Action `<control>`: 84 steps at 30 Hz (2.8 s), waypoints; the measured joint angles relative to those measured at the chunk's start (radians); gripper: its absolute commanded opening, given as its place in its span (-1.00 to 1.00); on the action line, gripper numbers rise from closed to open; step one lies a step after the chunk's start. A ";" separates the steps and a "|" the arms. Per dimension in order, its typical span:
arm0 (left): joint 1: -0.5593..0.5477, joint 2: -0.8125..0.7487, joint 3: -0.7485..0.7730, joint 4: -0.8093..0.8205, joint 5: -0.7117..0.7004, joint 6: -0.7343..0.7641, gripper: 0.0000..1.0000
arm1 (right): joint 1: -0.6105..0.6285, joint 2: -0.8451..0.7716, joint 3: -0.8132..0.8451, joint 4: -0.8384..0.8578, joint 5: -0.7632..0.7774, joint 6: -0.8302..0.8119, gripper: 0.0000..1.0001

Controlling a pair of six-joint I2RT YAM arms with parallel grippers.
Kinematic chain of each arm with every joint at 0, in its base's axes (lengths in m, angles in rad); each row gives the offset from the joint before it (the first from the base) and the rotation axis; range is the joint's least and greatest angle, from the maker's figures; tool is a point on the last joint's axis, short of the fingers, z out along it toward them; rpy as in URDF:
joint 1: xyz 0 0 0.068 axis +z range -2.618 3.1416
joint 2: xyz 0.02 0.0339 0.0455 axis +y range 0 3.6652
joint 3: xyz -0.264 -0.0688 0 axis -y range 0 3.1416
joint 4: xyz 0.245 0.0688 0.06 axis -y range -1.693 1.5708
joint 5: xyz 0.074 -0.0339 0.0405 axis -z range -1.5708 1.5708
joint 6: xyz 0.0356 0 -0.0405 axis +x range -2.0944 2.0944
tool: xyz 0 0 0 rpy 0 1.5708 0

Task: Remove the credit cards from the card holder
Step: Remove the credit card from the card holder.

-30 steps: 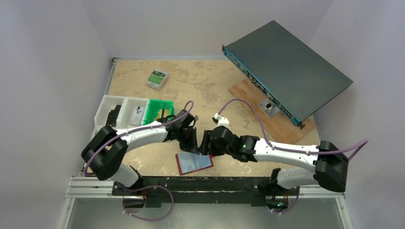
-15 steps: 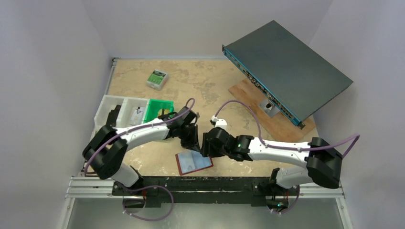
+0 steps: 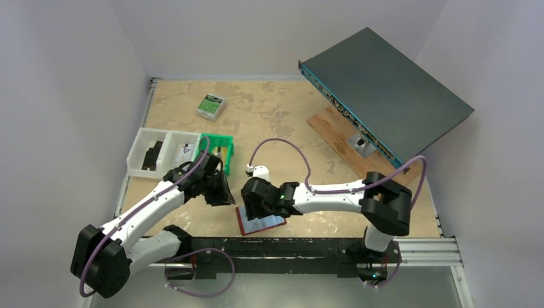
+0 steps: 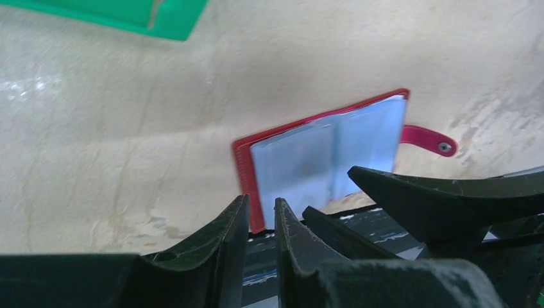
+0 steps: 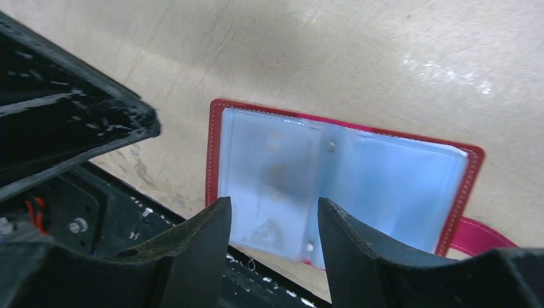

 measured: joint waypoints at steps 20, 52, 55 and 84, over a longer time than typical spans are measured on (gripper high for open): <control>0.048 -0.028 -0.076 -0.014 0.025 0.020 -0.61 | 0.026 0.186 0.126 -0.067 -0.008 -0.001 -0.56; -0.132 0.239 -0.097 0.200 0.126 -0.029 -1.00 | -0.090 -0.041 -0.294 0.393 -0.249 0.111 -0.23; -0.134 0.254 -0.092 0.212 0.132 -0.038 -1.00 | -0.091 -0.076 -0.296 0.385 -0.251 0.111 -0.07; -0.272 0.477 0.148 0.237 0.137 -0.039 -0.99 | -0.099 -0.415 -0.275 0.021 0.033 0.137 0.04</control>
